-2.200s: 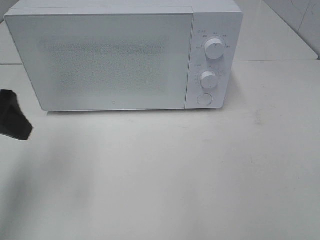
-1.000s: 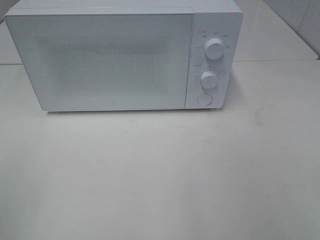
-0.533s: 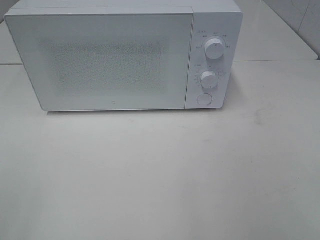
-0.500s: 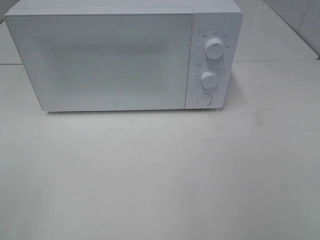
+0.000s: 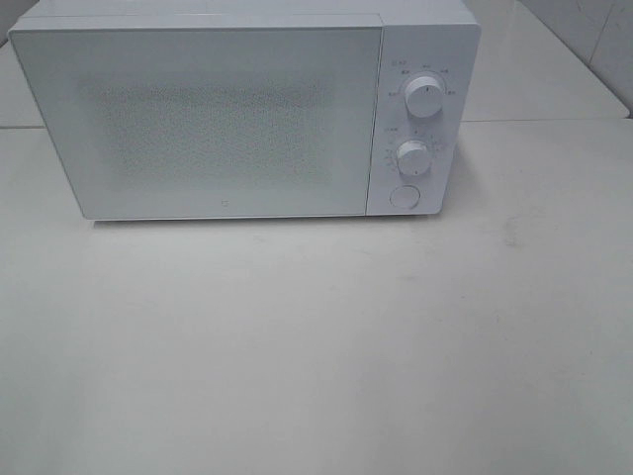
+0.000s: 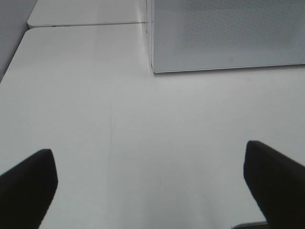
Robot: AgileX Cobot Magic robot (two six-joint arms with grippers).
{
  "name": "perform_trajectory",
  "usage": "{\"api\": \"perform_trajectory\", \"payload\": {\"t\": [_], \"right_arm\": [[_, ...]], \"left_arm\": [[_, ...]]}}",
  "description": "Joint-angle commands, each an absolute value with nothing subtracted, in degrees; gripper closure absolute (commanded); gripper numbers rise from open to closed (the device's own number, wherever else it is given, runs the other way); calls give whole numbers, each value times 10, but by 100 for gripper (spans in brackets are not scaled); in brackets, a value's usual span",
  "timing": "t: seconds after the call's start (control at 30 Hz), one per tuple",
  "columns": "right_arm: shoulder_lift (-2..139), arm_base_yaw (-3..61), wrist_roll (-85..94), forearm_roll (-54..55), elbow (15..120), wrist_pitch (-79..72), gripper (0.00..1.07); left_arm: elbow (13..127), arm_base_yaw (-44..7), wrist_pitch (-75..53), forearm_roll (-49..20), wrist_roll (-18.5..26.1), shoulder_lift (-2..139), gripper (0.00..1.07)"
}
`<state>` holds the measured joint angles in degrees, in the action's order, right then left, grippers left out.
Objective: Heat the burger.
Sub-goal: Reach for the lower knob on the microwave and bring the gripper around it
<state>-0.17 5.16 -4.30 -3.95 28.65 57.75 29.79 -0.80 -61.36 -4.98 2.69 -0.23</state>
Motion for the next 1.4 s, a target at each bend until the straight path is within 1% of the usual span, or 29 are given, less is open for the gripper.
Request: {"api": "perform_trajectory", "payload": {"t": [0.03,0.57,0.83,1.1,1.17,1.27,1.4], "right_arm": [[-17,46,-44,-41,285,572,31],[-17,46,-44,-41,285,571,31],[14,46,-44,-36,303,553,31],[88,46,-44,-36,305,469,31],[130,46,-44,-36,305,417,31],[141,46,-44,-36,305,402,31],[193,46,-44,-36,305,338,31]], "left_arm": [[296,-7,-612,-53,29,-16,7],[296,-7,-612,-53,29,-16,7],[296,-7,-612,-53,29,-16,7],[296,-7,-612,-53,29,-16,7],[296,-7,-612,-53,29,-16,7],[296,-7,-612,-53,29,-16,7],[296,-7,-612,-53,29,-16,7]]}}
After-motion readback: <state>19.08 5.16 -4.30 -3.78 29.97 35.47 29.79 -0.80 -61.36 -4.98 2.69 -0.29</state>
